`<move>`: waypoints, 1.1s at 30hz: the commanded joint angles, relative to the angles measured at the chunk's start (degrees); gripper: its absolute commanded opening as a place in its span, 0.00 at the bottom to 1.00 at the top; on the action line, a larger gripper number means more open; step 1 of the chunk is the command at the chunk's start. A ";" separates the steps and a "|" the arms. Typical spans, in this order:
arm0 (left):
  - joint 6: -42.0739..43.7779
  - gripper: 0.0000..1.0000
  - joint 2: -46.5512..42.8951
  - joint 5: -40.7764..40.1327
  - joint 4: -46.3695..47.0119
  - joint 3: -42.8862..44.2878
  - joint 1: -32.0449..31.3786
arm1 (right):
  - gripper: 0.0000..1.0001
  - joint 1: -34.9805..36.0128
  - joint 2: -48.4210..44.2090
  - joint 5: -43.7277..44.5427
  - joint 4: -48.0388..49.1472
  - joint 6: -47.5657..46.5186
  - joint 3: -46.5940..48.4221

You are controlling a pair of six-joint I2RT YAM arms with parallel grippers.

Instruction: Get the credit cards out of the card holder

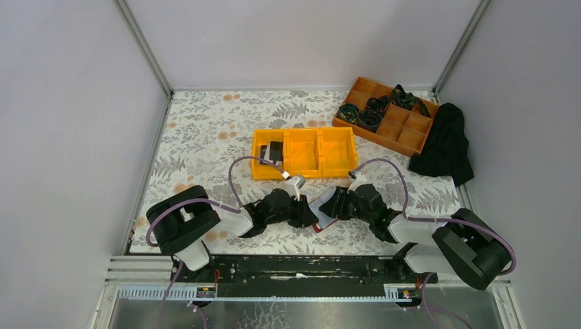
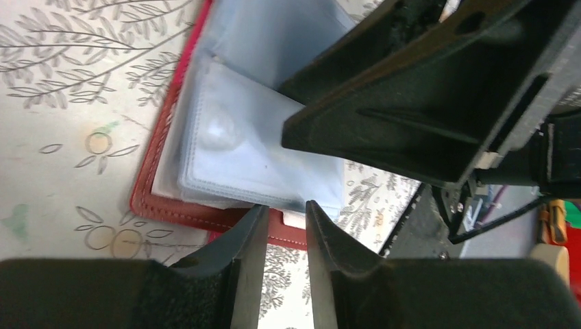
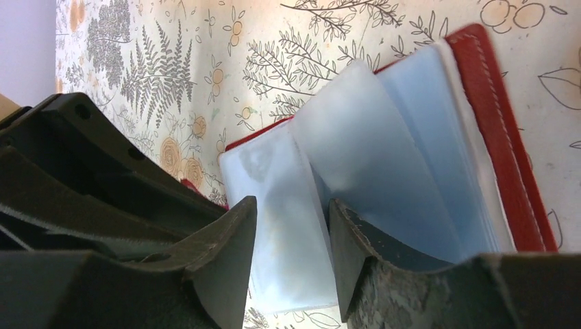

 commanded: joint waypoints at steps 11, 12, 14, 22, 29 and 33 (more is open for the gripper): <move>-0.69 0.05 -5.77 1.77 6.88 -1.00 2.23 | 0.00 0.52 0.21 -3.14 0.30 0.49 0.23; -0.87 0.00 -6.12 1.90 7.05 -1.58 2.94 | 0.00 0.52 -0.20 -3.12 0.27 0.53 0.10; -1.01 0.00 -6.94 2.02 7.53 -2.89 4.15 | 0.00 0.57 -1.30 -2.80 -0.32 0.54 -0.08; -0.64 0.00 -8.34 1.81 7.59 -4.91 6.63 | 0.00 0.57 -6.82 -1.47 -4.73 0.01 0.09; -1.22 0.00 -4.47 4.01 10.07 -3.98 6.63 | 0.19 0.52 -12.26 -0.32 -8.51 -0.41 -0.33; -1.78 0.01 -2.28 5.20 11.25 -3.45 6.68 | 0.22 0.57 -16.08 1.39 -12.27 -0.98 -0.55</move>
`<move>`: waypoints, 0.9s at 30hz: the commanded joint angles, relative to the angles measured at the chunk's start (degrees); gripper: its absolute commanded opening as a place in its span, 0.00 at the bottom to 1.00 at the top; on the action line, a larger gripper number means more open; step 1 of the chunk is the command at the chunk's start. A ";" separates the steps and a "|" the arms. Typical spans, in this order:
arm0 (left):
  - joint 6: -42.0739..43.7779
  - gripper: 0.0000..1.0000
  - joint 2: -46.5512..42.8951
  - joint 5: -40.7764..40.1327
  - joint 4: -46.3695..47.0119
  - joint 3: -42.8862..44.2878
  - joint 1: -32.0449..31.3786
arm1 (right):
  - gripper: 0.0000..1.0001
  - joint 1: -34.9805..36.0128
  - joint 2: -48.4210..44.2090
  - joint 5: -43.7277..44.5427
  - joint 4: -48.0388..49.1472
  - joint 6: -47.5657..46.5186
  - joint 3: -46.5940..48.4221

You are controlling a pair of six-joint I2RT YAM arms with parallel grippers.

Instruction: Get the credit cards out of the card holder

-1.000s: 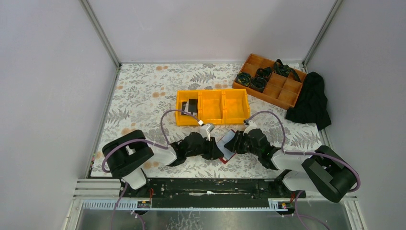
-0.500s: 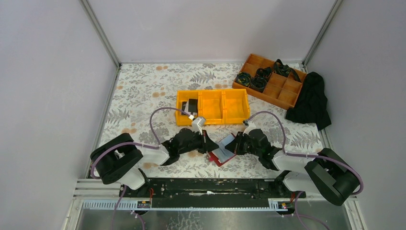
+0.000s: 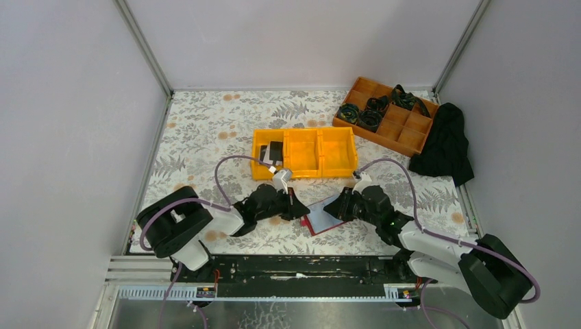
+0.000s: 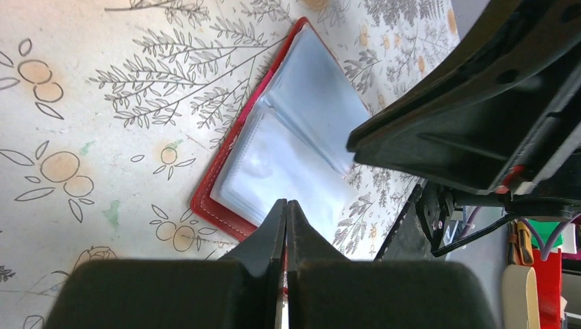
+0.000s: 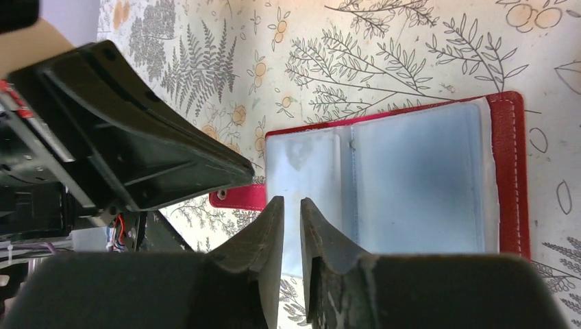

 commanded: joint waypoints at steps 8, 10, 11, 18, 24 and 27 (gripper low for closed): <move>-1.02 0.02 4.26 3.05 5.93 2.67 0.18 | 0.34 0.50 -4.29 0.97 -6.19 -3.10 0.60; -1.68 0.04 4.52 3.78 6.83 2.62 0.22 | 0.37 0.50 -2.39 0.79 -5.21 -2.98 0.30; -2.27 0.05 4.73 4.47 7.52 2.48 0.23 | 0.37 0.46 -1.82 1.02 -4.52 -2.73 -0.02; -7.75 0.15 4.37 6.73 17.93 -3.92 -0.20 | 0.38 -0.27 -7.67 12.01 -16.62 -1.94 3.43; -9.64 0.22 9.45 6.36 23.59 -6.97 -2.96 | 0.68 -2.47 -7.91 20.57 -28.11 -5.40 9.21; -12.64 0.22 16.00 7.45 31.88 -8.13 -4.13 | 0.68 -3.19 -4.01 19.00 -28.68 -6.06 10.29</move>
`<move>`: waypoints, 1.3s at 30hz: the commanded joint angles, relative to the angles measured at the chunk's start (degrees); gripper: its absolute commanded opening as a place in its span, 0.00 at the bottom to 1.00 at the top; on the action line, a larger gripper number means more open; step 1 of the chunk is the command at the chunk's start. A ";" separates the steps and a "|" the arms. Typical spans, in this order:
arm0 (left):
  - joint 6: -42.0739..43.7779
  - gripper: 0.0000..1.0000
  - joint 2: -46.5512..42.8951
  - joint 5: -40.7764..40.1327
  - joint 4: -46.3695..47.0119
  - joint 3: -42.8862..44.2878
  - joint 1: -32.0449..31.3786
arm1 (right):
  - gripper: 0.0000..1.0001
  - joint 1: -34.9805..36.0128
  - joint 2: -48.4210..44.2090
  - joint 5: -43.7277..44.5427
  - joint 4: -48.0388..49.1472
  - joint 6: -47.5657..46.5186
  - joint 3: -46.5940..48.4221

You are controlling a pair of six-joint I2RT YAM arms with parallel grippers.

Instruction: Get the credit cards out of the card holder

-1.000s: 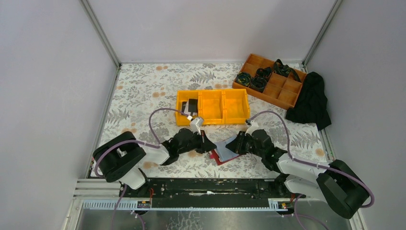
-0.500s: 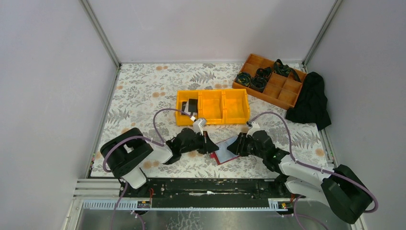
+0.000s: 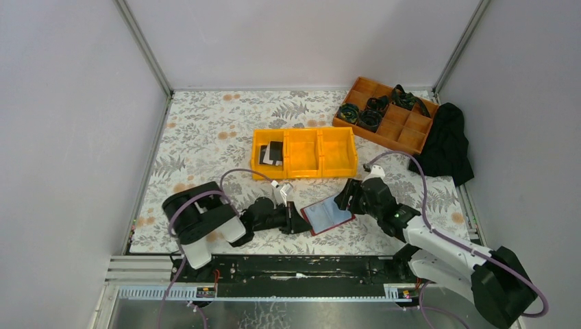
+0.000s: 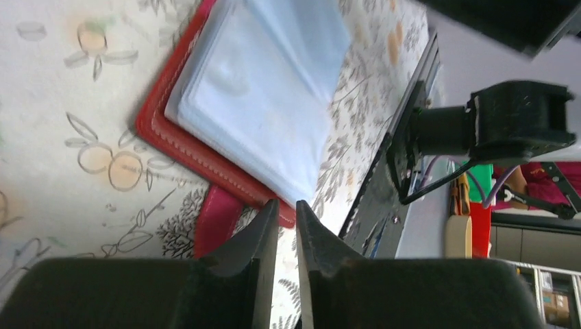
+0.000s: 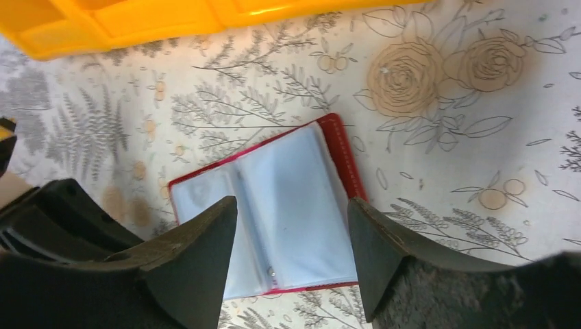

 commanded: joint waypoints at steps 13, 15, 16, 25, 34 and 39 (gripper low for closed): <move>-7.31 0.21 15.61 6.33 27.62 -4.82 6.60 | 0.61 -1.03 2.45 -7.00 1.09 0.02 -2.27; -7.08 0.21 15.16 7.29 27.08 -4.46 8.03 | 0.60 -1.07 1.30 -7.55 0.48 0.03 -2.48; -6.88 0.20 15.02 7.73 26.53 -4.20 8.65 | 0.60 -1.05 0.90 -7.73 0.32 0.06 -2.65; -5.51 0.20 12.96 9.18 21.08 -0.46 10.72 | 0.58 -1.07 -1.02 -9.65 0.48 0.72 -4.52; 0.86 0.21 1.97 6.40 2.29 4.48 10.72 | 0.58 -1.05 -3.44 -8.18 -1.23 0.07 -2.78; 2.89 0.21 -1.11 3.76 -4.32 5.32 10.59 | 0.58 -1.07 -3.44 -6.50 -1.83 0.15 -1.90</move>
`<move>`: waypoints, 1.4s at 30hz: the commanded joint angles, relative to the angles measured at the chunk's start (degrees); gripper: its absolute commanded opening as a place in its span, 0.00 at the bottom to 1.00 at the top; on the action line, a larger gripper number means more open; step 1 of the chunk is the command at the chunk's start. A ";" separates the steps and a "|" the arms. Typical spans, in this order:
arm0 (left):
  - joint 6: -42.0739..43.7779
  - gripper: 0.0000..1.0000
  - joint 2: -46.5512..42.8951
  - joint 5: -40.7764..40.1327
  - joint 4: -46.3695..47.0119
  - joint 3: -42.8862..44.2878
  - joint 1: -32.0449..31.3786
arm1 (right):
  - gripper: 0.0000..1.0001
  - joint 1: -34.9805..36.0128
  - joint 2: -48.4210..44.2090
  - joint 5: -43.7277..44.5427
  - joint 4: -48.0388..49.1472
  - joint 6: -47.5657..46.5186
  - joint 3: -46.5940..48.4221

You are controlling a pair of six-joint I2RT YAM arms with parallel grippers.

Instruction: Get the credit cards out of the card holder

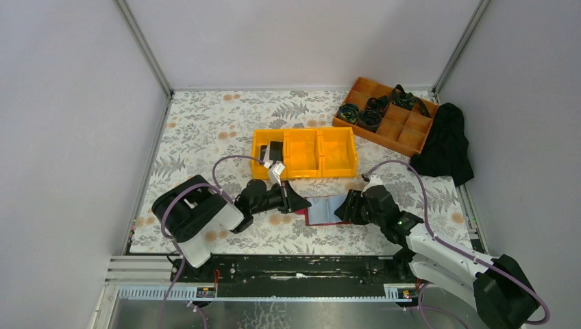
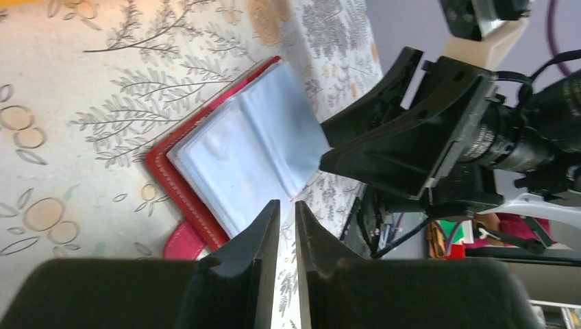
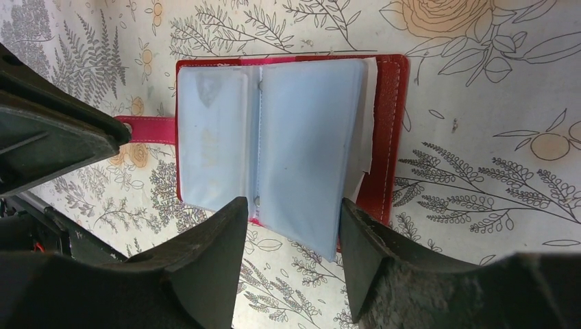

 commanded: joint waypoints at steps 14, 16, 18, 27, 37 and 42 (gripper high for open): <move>6.00 0.48 -1.27 -10.47 -19.77 5.52 -5.44 | 0.58 -0.21 1.32 1.95 1.30 0.25 1.66; 5.96 0.48 -1.22 -10.61 -20.15 5.79 -5.63 | 0.58 -0.22 1.31 1.96 1.53 0.33 1.29; 5.92 0.48 -1.09 -10.66 -20.39 6.05 -5.89 | 0.58 -0.22 1.48 1.87 1.88 0.35 1.04; 5.95 0.34 -3.36 -10.51 -23.11 8.80 -7.55 | 0.58 -0.22 4.23 0.58 4.77 0.61 -0.08; 7.55 0.00 -4.66 -10.47 -28.93 13.62 -9.58 | 0.58 -0.20 5.47 -0.05 6.57 1.03 -0.75; 7.82 0.00 -4.01 -10.24 -30.04 15.62 -10.59 | 0.58 -0.22 4.28 0.25 5.63 1.00 -0.59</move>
